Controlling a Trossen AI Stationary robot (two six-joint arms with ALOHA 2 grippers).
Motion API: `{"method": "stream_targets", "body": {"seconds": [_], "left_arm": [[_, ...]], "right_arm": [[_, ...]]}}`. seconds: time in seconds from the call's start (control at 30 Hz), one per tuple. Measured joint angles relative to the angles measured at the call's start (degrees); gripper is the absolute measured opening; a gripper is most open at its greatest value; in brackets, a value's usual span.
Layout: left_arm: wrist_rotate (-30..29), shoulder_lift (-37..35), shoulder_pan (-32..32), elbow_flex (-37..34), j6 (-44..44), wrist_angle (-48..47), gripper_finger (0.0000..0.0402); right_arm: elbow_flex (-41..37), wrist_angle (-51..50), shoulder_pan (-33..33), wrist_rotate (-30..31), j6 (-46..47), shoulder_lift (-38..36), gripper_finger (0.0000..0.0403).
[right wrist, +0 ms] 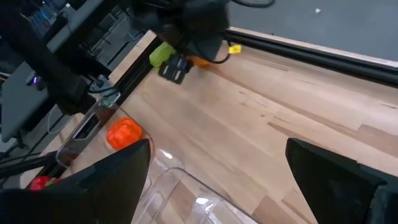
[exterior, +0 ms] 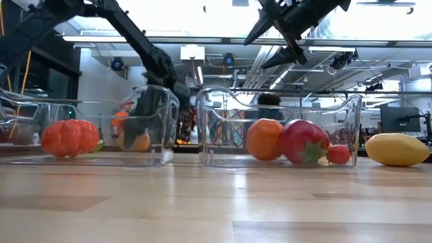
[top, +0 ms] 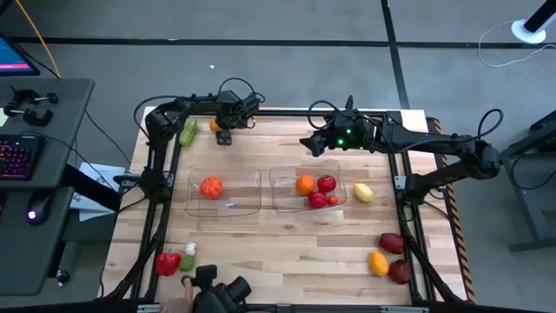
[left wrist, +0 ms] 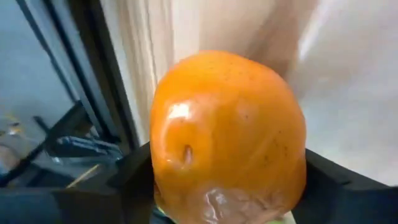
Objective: Sort produce into baskets
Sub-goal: Put the top brown potato into the left transparent bin
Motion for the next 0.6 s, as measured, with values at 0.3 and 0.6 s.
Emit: {"method": "stream_targets", "body": {"seconds": [0.3,0.6], "left_arm": [[36.3,-18.9,-2.2,-3.1,-28.4,9.7,0.0244],[50.2,-42.5,-17.6,-22.0,-46.1,39.8,0.0256]], "right_arm": [[0.0,-0.5,0.0,0.3,-2.6,0.0,0.0369],[0.0,-5.5,0.0,-6.3,-4.9,0.0,0.0369]]}}
